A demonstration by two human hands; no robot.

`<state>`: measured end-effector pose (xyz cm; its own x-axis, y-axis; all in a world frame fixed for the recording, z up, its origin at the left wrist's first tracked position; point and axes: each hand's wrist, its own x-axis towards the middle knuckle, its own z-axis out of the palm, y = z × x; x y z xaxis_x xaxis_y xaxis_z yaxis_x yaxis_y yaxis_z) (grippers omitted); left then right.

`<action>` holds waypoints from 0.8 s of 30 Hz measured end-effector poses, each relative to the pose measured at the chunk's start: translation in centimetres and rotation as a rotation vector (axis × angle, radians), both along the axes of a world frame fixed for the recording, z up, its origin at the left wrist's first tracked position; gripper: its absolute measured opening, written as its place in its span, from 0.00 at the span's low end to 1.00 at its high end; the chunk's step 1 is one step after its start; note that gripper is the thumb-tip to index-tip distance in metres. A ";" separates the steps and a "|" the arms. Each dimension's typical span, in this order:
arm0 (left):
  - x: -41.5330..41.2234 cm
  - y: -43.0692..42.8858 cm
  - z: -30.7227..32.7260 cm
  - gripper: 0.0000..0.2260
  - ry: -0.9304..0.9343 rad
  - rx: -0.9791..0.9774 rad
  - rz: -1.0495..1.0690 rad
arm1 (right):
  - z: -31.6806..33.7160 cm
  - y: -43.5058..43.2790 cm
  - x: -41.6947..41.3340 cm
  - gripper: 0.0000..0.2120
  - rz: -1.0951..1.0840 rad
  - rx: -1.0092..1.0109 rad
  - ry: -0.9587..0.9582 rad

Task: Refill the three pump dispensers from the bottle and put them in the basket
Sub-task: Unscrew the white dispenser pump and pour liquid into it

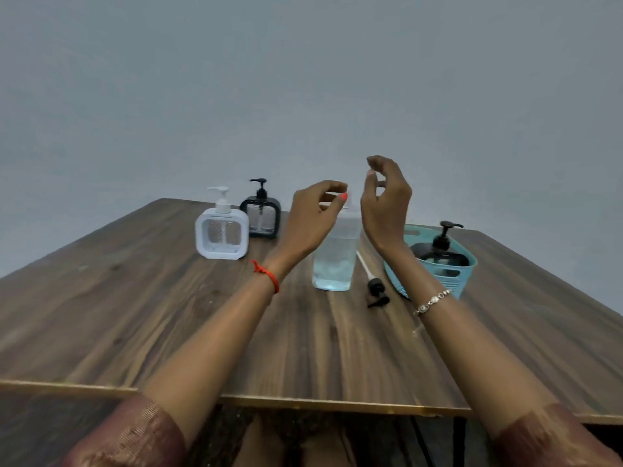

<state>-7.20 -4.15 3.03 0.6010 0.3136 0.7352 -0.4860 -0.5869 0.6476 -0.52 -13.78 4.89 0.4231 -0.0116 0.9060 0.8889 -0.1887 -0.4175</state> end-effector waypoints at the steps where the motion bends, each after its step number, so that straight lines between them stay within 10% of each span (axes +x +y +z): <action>1: -0.9 1.2 -0.1 0.09 -0.016 -0.007 0.035 | -0.2 1.3 -0.5 0.13 0.026 -0.028 -0.016; 24: 1.4 23.8 -9.7 0.44 0.456 -0.340 0.354 | -9.0 22.4 3.7 0.28 0.452 -0.542 0.647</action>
